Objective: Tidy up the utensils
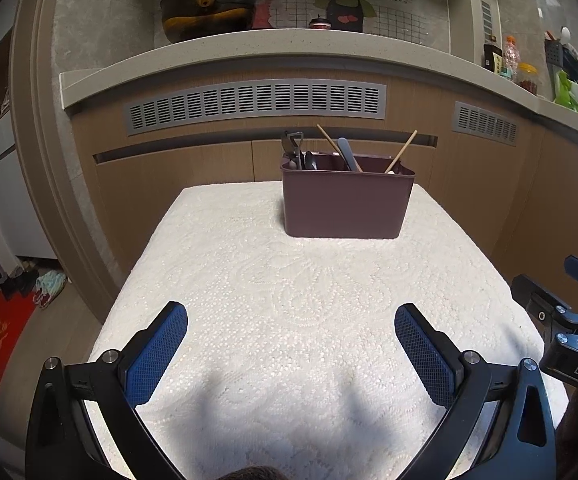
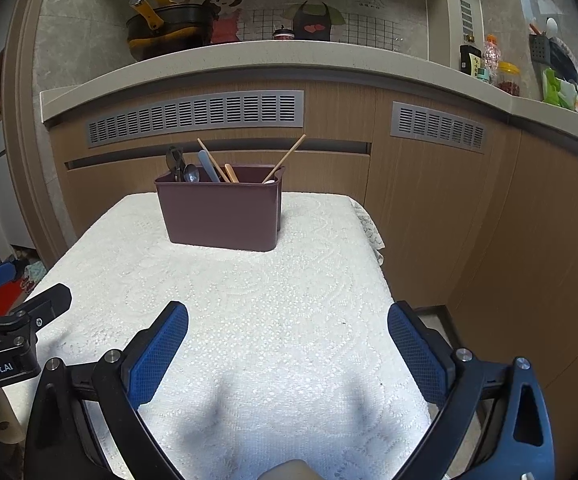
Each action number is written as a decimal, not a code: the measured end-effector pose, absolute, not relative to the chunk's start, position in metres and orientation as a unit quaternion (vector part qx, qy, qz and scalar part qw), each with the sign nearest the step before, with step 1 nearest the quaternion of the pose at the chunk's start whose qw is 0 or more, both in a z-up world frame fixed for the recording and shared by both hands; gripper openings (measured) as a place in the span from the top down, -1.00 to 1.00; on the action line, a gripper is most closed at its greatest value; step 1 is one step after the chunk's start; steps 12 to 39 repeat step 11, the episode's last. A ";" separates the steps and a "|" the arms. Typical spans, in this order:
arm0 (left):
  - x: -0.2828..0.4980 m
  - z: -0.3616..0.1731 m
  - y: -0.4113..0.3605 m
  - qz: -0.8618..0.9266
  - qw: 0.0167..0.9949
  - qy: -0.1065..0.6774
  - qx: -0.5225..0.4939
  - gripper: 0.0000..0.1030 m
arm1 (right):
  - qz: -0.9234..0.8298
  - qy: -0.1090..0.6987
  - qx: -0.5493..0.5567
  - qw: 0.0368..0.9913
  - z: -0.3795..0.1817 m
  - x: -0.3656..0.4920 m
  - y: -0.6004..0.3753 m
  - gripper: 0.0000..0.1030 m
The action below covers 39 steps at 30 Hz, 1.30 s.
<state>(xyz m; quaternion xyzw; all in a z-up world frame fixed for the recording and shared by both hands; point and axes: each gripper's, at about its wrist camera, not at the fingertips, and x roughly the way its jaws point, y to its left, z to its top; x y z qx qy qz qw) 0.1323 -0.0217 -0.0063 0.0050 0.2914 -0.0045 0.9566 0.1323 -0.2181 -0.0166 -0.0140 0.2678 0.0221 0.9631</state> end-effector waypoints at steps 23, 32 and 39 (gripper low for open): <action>0.129 -0.008 -0.023 0.000 0.957 0.290 0.013 -1.00 | 0.023 0.270 -0.013 0.963 -0.018 0.135 -0.219 -0.98; 0.129 -0.008 -0.023 0.000 0.957 0.290 0.013 -1.00 | 0.023 0.270 -0.013 0.963 -0.018 0.135 -0.219 -0.98; 0.129 -0.008 -0.023 0.000 0.957 0.290 0.013 -1.00 | 0.023 0.270 -0.013 0.963 -0.018 0.135 -0.219 -0.98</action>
